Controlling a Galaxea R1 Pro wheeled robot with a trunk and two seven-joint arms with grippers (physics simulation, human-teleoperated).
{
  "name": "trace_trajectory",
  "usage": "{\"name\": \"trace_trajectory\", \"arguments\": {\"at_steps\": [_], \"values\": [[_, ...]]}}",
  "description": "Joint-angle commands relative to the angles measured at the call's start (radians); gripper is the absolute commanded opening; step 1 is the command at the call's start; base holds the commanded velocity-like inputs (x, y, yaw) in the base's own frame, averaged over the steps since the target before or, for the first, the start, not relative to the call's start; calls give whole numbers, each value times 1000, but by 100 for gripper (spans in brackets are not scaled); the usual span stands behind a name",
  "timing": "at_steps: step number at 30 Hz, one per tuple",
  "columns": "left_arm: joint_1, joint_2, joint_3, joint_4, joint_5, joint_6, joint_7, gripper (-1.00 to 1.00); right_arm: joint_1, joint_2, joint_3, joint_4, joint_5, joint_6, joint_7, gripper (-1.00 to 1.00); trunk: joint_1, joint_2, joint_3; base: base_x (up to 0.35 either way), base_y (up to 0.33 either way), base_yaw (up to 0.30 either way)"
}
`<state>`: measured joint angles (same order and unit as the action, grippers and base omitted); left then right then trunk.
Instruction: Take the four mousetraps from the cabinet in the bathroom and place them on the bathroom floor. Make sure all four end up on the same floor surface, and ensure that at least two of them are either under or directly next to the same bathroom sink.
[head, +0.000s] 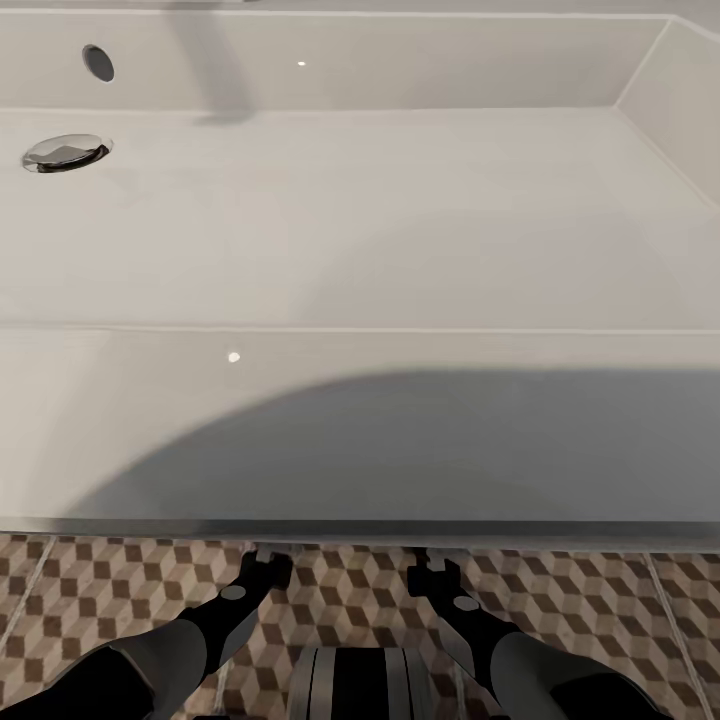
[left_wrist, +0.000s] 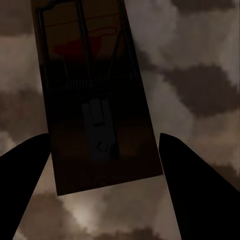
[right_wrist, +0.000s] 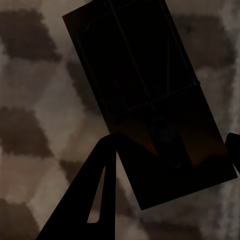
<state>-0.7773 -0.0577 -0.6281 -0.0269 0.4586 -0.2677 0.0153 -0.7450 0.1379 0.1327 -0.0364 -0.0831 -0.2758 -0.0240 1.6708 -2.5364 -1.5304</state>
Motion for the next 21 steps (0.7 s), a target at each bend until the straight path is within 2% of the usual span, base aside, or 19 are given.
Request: {"name": "trace_trajectory", "arguments": {"at_steps": [1,8,21], "values": [[0,0,-8,1,7,-15,2,-100,-1,0,8,1,-9,-3,-2,-100,0,0,-1,0,0,0],[0,0,-7,1,8,-56,2,-100,-1,0,8,1,-9,-3,-2,-100,0,0,-1,0,0,0],[0,1,-7,1,9,-54,2,-100,-1,0,8,1,-9,-3,-2,-100,0,0,-1,0,0,0]]}}
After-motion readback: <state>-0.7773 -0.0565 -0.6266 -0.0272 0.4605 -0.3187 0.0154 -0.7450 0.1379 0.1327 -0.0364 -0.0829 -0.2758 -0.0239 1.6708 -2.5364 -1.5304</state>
